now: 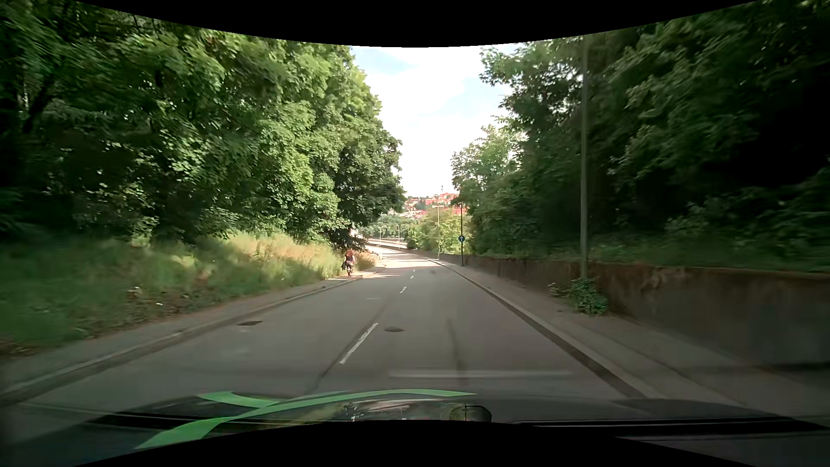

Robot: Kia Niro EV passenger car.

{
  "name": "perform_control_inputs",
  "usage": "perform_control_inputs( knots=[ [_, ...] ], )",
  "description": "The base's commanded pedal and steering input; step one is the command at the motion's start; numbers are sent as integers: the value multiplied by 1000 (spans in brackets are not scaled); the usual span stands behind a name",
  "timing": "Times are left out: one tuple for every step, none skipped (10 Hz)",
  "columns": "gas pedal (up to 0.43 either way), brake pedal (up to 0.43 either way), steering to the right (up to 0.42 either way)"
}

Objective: Follow the waypoints while adhering to traffic rules and regulations

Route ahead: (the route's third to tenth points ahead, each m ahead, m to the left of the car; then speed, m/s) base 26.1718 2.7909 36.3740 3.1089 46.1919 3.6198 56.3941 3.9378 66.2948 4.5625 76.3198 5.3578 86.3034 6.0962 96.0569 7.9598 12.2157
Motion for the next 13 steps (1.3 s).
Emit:
perform_control_inputs(
  knots=[
    [87,0,-11],
    [87,0,-10],
    [87,0,-9],
    [87,0,-9],
    [87,0,-9],
    [87,0,-10],
    [87,0,-10],
    [87,0,-10],
    [87,0,-10],
    [87,0,-10],
    [67,0,-8],
    [8,0,-8],
    [0,0,-9]
  ],
)
